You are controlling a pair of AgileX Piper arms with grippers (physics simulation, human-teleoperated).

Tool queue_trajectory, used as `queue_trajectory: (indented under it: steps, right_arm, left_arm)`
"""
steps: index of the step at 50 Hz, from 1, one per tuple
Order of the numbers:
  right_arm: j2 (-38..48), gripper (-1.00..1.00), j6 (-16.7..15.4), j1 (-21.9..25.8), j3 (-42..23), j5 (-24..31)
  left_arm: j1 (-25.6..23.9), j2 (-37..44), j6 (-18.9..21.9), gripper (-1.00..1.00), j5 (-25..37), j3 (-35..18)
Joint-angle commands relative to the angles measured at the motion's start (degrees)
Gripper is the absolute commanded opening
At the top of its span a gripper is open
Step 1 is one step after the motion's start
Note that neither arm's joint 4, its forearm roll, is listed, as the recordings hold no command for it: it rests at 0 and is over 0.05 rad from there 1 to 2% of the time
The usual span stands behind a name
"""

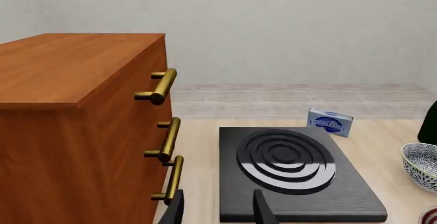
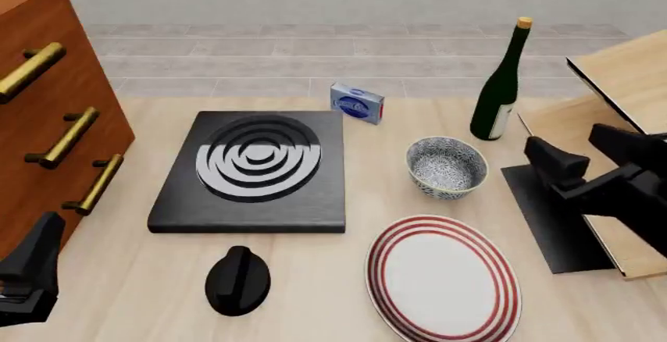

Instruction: Put the bowl on the stove.

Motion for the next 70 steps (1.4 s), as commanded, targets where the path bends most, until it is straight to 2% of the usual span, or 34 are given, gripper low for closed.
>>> queue_trajectory:
  steps: [1, 3, 4, 5, 8, 9, 16, 17, 20, 21, 23, 27, 38, 40, 41, 48, 50, 51, 53, 55, 58, 61, 63, 66, 67, 70]
  right_arm:
    - [9.6, 1.00, -0.1, 1.4, -6.2, 0.5]
    - [9.9, 1.00, -0.1, 1.3, -6.6, 0.5]
    - [12.6, 1.00, -1.8, 0.5, -7.4, 1.1]
    - [11.0, 1.00, -0.4, 1.4, -7.1, 0.5]
    - [13.3, 1.00, -0.9, 1.5, -8.2, 0.6]
    - [15.7, 1.00, -1.3, 0.8, -11.0, 2.6]
    - [17.7, 1.00, -2.3, 0.7, -14.3, 6.3]
    - [18.6, 1.00, -1.3, 0.8, -15.4, 7.4]
    - [19.9, 1.00, -1.3, 0.4, -16.4, 8.2]
    - [20.7, 1.00, -0.1, 0.5, -16.9, 8.5]
    - [22.1, 1.00, -1.1, -0.2, -17.3, 8.5]
    - [24.5, 1.00, 0.3, 0.0, -18.3, 9.2]
    - [29.9, 1.00, -0.8, -1.2, -19.7, 7.9]
    - [30.8, 1.00, 1.5, -0.3, -19.8, 7.7]
    - [31.3, 1.00, 0.2, -1.2, -19.7, 7.1]
    - [33.6, 1.00, 0.2, -2.3, -20.8, 6.2]
    - [34.3, 1.00, 0.8, -3.1, -21.3, 5.9]
    - [34.9, 1.00, 3.3, -2.6, -21.6, 6.0]
    - [35.7, 1.00, 2.3, -3.0, -21.8, 5.5]
    - [36.9, 1.00, 3.8, -2.6, -22.3, 5.4]
    - [38.3, 1.00, 3.4, -3.3, -22.9, 4.6]
    - [40.6, 1.00, 3.7, -3.4, -23.7, 3.6]
    - [41.9, 1.00, 5.2, -3.0, -24.2, 3.3]
    - [43.0, 1.00, 4.9, -3.1, -24.4, 2.6]
    - [44.3, 1.00, 6.4, -2.4, -24.6, 2.3]
    - [47.2, 1.00, 5.8, -3.4, -25.1, 0.9]
  left_arm:
    - [0.0, 0.0, 0.0, 1.00, 0.0, 0.0]
    - [0.0, 0.0, 0.0, 1.00, 0.0, 0.0]
    - [0.0, 0.0, 0.0, 1.00, 0.0, 0.0]
    - [0.0, 0.0, 0.0, 1.00, 0.0, 0.0]
    - [0.0, 0.0, 0.0, 1.00, 0.0, 0.0]
    - [0.0, 0.0, 0.0, 1.00, 0.0, 0.0]
    - [0.0, 0.0, 0.0, 1.00, 0.0, 0.0]
    - [0.0, 0.0, 0.0, 1.00, 0.0, 0.0]
    - [0.0, 0.0, 0.0, 1.00, 0.0, 0.0]
    - [0.0, 0.0, 0.0, 1.00, 0.0, 0.0]
    - [0.0, 0.0, 0.0, 1.00, 0.0, 0.0]
    - [0.0, 0.0, 0.0, 1.00, 0.0, 0.0]
    - [0.0, 0.0, 0.0, 1.00, 0.0, 0.0]
    - [0.0, 0.0, 0.0, 1.00, 0.0, 0.0]
    - [0.0, 0.0, 0.0, 1.00, 0.0, 0.0]
    - [0.0, 0.0, 0.0, 1.00, 0.0, 0.0]
    - [0.0, 0.0, 0.0, 1.00, 0.0, 0.0]
    - [0.0, 0.0, 0.0, 1.00, 0.0, 0.0]
    - [0.0, 0.0, 0.0, 1.00, 0.0, 0.0]
    - [0.0, 0.0, 0.0, 1.00, 0.0, 0.0]
    - [0.0, 0.0, 0.0, 1.00, 0.0, 0.0]
    - [0.0, 0.0, 0.0, 1.00, 0.0, 0.0]
    - [0.0, 0.0, 0.0, 1.00, 0.0, 0.0]
    - [0.0, 0.0, 0.0, 1.00, 0.0, 0.0]
    - [0.0, 0.0, 0.0, 1.00, 0.0, 0.0]
    - [0.0, 0.0, 0.0, 1.00, 0.0, 0.0]
